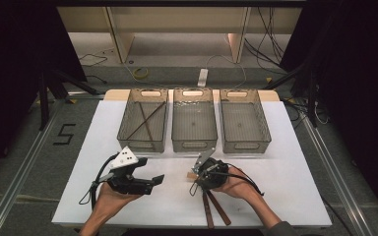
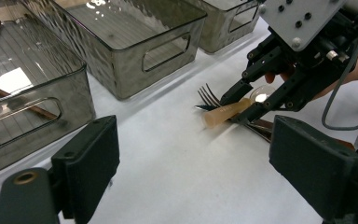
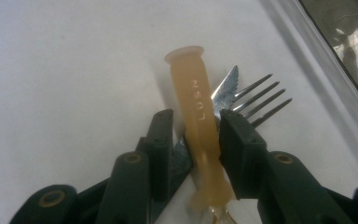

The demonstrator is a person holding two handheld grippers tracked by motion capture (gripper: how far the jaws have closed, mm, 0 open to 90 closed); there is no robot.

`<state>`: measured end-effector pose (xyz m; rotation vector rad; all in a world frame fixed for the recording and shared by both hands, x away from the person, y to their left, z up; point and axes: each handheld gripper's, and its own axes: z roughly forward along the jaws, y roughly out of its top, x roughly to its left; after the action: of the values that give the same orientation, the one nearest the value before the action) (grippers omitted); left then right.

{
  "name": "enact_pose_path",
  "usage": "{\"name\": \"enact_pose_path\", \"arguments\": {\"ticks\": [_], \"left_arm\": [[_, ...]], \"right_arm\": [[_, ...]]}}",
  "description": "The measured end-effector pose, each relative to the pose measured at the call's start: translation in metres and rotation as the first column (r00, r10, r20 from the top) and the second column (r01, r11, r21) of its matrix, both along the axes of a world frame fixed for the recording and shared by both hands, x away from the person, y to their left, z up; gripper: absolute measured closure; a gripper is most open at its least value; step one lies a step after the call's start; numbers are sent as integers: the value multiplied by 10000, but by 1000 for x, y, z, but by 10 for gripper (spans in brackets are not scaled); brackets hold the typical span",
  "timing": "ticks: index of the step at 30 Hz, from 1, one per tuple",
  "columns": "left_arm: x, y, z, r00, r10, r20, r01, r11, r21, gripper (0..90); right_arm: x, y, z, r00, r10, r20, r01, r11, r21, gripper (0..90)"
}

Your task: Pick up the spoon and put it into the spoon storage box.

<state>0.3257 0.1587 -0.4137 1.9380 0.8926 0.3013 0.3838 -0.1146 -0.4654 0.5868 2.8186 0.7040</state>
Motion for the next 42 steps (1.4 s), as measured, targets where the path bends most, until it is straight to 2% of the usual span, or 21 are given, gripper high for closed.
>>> {"name": "enact_pose_path", "arguments": {"ticks": [8,14,19,24,28,31,35,42], "left_arm": [[0,-2,0,10000,-78,2,77,10000,55,156],[0,-1,0,10000,-98,9,98,9999,106,156],[0,-1,0,10000,-84,12,84,9999,116,156],[0,0,-1,10000,-53,18,53,9999,121,155],[-1,1,1,9997,59,226,-58,10000,-32,156],[-1,2,1,9995,137,296,-133,9998,-140,156],[-1,3,2,9992,159,366,-152,9997,-199,156],[-1,5,3,9981,323,519,-307,9991,-302,156]], "right_arm": [[0,2,0,9998,214,30,-214,9998,-19,748],[-1,3,1,9994,293,172,-290,9994,-173,759],[-1,-3,9,9996,257,124,-260,9993,258,762],[0,-12,17,9997,-4,260,-17,9966,825,764],[1,-20,24,9993,-268,251,231,9903,1373,766],[2,-25,28,9983,-541,222,491,9813,1862,766],[3,-28,31,9960,-818,350,738,9792,1890,767],[5,-32,37,9927,-1135,402,1005,9649,2426,767]]}}
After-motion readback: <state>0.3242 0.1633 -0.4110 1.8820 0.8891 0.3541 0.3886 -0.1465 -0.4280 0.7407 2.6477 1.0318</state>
